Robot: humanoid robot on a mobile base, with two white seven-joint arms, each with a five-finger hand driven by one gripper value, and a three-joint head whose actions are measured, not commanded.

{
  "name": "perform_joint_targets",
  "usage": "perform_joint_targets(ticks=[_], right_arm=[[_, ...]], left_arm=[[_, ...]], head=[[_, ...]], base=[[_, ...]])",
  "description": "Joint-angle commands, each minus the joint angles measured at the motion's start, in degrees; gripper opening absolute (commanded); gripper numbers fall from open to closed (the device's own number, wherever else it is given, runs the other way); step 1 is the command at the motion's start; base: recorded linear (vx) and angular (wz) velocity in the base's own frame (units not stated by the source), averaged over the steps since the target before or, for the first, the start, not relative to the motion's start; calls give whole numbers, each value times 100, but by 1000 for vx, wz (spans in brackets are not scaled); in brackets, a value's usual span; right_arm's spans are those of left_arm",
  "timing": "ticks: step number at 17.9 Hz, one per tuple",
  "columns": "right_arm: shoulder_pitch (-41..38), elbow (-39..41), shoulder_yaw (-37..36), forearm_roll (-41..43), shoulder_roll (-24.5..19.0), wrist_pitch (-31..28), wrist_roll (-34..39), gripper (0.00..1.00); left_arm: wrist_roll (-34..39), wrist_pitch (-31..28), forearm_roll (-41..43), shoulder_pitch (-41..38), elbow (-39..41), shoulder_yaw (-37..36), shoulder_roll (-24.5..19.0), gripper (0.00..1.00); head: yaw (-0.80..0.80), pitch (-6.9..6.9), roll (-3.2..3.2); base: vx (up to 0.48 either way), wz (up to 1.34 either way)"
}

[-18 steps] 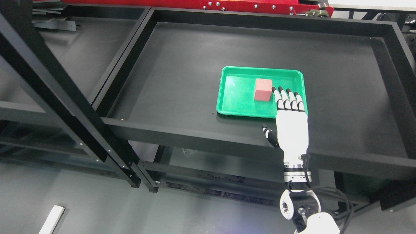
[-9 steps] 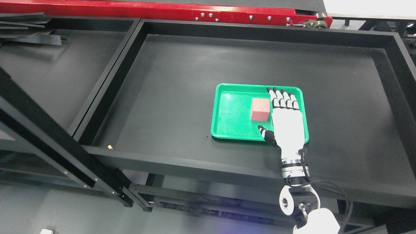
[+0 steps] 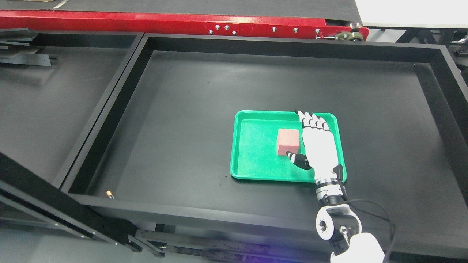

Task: Pick pink block from left shelf to tray
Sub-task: 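Lower the right hand next to the pink cube in the green tray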

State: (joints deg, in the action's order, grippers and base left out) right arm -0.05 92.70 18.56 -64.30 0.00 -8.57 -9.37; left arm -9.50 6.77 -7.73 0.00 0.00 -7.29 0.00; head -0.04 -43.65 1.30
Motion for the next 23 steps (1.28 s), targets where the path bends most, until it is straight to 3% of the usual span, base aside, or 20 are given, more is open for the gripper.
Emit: perform_joint_targets(ticks=[1, 9, 23], right_arm=[[48, -216, -19, -108, 131, 5, 31, 99], [128, -419, -19, 127, 123, 5, 681, 99], [461, -823, -1, 330, 100, -22, 945, 99]], left_arm=[[1, -1, 0, -114, 100, 0, -100, 100], [1, -1, 0, -114, 100, 0, -100, 100], [1, -1, 0, -114, 100, 0, -100, 100]], head=[[0, 0, 0], [0, 0, 0], [0, 0, 0]], base=[[111, -25], [84, -13], [16, 0]])
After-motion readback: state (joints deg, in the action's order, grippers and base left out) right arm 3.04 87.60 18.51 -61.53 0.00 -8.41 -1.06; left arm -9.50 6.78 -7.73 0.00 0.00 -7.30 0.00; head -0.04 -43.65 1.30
